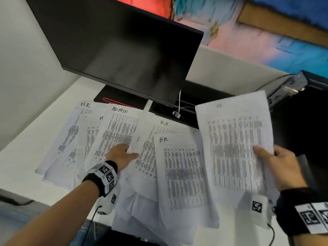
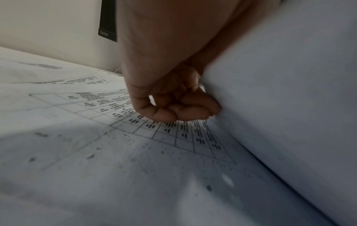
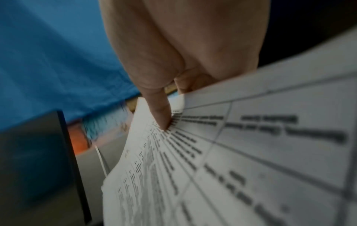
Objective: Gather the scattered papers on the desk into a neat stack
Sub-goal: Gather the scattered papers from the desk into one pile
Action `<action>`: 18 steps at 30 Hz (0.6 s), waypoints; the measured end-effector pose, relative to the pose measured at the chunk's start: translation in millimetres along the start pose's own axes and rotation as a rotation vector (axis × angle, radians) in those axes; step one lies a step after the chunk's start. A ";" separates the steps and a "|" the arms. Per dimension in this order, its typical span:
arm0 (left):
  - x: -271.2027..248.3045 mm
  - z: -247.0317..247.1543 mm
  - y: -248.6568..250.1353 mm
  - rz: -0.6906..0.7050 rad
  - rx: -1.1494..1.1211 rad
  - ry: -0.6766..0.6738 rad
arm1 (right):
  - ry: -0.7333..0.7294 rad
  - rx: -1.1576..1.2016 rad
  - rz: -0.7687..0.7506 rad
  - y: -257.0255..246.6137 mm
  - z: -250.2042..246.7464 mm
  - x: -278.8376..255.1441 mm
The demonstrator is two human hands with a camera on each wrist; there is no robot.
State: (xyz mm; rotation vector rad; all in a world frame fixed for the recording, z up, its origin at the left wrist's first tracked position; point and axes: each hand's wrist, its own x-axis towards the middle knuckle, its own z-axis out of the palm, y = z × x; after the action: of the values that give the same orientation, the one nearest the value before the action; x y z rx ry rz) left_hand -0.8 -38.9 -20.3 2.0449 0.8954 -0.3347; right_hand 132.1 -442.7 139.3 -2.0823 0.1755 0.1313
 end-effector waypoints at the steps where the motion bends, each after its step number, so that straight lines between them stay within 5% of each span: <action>1: 0.3 1.6 -3.1 0.000 -0.004 -0.006 | 0.003 -0.038 0.041 11.0 5.2 -0.4; 6: -0.3 6.7 -16.4 0.027 -0.017 -0.041 | 0.161 -0.290 -0.022 30.6 10.7 -4.3; 11: -20.1 4.1 -1.5 0.025 -0.028 0.007 | 0.056 0.007 -0.129 -18.6 -10.8 -10.4; 18: -25.2 16.9 8.8 -0.014 -0.054 0.161 | -0.056 0.106 0.284 11.3 48.0 -35.3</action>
State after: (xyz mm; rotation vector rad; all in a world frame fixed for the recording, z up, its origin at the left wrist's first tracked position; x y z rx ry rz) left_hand -10.9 -67.6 -11.8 2.0381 1.0057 -0.1535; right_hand 94.4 -404.0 111.8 -1.9370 0.4354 0.3444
